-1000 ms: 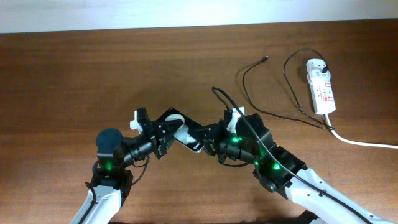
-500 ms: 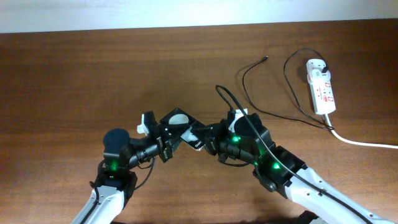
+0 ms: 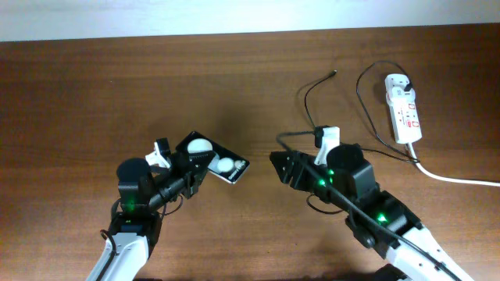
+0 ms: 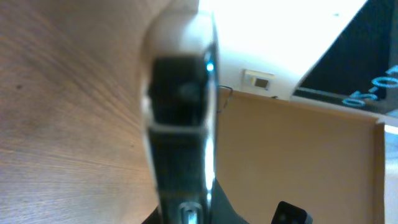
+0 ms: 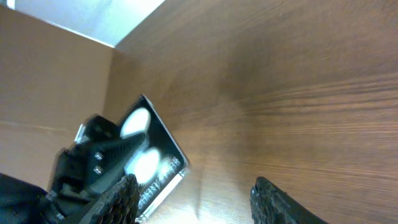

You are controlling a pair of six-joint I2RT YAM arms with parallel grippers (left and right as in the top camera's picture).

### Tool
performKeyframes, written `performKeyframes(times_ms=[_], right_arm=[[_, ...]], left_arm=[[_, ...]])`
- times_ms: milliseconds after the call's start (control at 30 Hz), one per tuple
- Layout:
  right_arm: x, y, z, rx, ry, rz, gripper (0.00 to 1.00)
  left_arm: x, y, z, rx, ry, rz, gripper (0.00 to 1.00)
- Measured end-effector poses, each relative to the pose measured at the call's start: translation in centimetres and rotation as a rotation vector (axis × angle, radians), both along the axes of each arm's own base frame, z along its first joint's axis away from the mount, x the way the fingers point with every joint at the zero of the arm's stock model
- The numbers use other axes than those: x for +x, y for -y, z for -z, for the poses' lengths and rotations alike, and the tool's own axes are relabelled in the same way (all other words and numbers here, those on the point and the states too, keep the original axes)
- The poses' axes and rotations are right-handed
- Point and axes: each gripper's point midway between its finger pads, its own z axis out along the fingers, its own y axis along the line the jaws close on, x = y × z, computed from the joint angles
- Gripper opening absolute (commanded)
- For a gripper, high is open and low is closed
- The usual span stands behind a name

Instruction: Plug charger to phone and switch on socket

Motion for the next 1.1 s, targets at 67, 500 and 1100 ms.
performKeyframes(times_ms=[67,500,1100], right_arm=[[-1.7,3.8,2.0,-0.194,-0.033,0.067,0.61],[-10.2,13.9,-3.8,-0.456,-0.092,0.226,0.99],[19.2,9.2,9.7,-0.743,-0.382,0.038,0.98]], left_arm=[[0.2,0.6,-2.8,-0.019,0.152,0.050,0.00],[0.6,7.6,-3.1,-0.121,0.088,0.449,0.00],[-2.2,9.6,-1.8,-0.147,0.092,0.656,0.00]])
